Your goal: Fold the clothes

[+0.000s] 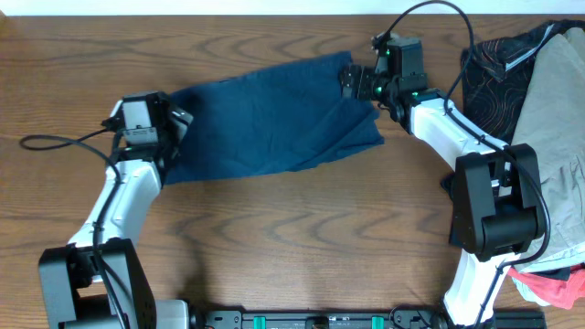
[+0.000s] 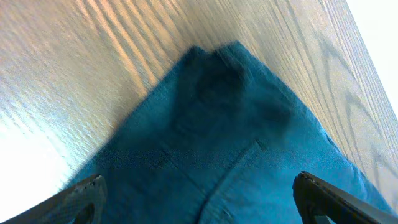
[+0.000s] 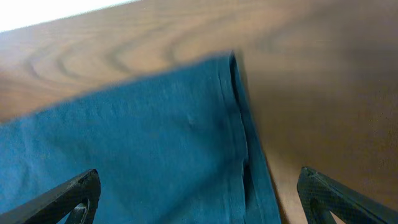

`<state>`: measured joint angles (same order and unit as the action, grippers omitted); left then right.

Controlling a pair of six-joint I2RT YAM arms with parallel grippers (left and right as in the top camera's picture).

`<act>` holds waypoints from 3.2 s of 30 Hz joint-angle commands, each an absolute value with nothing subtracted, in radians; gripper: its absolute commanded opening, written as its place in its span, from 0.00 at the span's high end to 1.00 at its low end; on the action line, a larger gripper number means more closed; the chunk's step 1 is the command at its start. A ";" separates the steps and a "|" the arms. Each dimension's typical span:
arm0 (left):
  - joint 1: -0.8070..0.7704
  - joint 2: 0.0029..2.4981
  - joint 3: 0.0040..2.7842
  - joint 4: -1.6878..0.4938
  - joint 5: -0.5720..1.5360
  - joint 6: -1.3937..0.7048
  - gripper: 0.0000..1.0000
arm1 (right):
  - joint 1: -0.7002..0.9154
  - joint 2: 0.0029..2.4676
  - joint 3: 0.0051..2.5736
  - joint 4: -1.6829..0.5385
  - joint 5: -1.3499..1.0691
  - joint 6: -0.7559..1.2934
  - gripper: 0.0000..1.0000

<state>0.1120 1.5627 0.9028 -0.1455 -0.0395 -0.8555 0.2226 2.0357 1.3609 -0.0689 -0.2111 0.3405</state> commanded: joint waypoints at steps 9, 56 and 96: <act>0.198 1.546 0.913 -0.328 0.015 -0.762 0.02 | 0.254 2.014 1.372 -0.395 -0.245 0.236 0.27; 0.157 1.647 1.004 -0.422 0.500 -0.325 0.02 | 0.093 1.646 1.331 -0.856 0.055 0.245 0.14; 0.089 1.456 1.056 -0.780 0.424 -0.311 0.94 | 0.339 1.719 1.326 -0.891 -0.279 0.201 0.99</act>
